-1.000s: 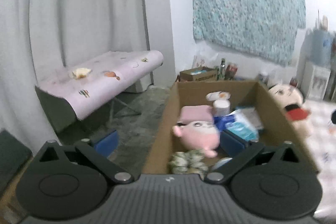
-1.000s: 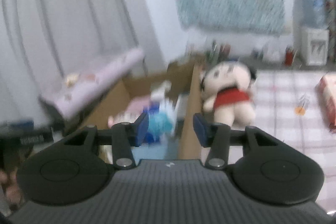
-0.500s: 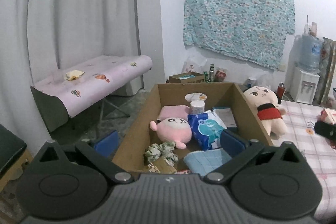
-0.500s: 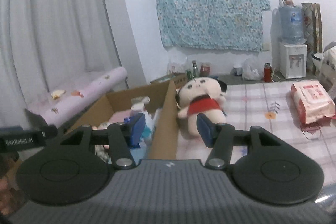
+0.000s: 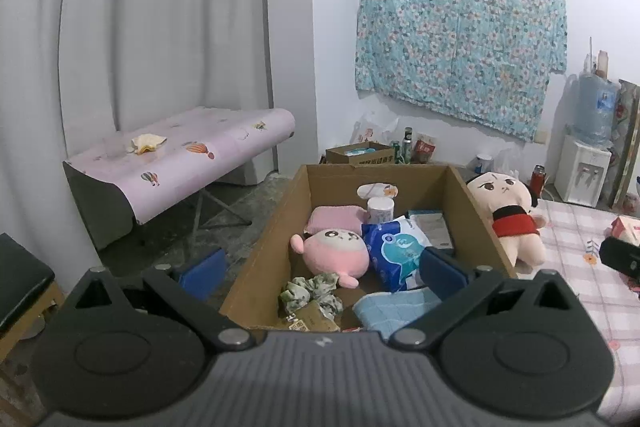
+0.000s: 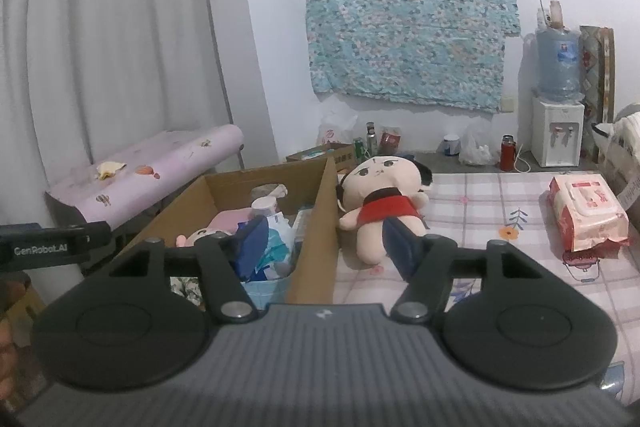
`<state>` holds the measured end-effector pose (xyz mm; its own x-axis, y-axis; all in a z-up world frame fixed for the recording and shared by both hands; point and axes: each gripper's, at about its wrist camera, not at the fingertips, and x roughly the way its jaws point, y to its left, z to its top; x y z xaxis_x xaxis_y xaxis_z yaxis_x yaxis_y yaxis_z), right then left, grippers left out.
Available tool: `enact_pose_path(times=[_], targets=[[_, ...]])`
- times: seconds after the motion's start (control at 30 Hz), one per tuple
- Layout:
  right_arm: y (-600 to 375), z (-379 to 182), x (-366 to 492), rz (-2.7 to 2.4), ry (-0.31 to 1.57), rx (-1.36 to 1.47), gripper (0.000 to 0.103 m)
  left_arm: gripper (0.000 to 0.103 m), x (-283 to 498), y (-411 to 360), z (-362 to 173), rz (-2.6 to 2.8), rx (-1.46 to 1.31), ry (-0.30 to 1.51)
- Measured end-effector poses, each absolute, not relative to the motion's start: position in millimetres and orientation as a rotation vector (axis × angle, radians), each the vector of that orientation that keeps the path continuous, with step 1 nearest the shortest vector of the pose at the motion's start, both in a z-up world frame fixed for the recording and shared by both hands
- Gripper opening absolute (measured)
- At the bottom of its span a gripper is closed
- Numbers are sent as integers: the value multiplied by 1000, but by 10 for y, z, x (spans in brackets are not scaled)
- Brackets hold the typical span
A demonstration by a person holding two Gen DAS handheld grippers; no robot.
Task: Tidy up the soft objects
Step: 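Move the right tool back from the box toward the bed mat, then lower the blue wipes pack into the box with the left tool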
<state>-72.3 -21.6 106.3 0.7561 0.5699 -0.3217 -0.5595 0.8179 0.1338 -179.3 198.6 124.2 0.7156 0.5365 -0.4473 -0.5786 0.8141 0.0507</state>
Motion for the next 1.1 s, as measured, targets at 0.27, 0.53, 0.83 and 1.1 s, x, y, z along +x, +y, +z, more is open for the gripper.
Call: enact_pose_path(times=[0.27,0.53,0.83,1.1], targets=[[-88,1056,-669,626,384,-1,64,103,-1732,2052,1176,600,-102,486],[174,978,-288,801,492,-58,57,100,-1222,2367,1107,297,64,585],[1109,794,96,1088,639,-291,40,86,278,2797,627,-63,351,859],[1502,419,339,1131,754,-357,39,98,1293,3116,84,-240,272,1036]])
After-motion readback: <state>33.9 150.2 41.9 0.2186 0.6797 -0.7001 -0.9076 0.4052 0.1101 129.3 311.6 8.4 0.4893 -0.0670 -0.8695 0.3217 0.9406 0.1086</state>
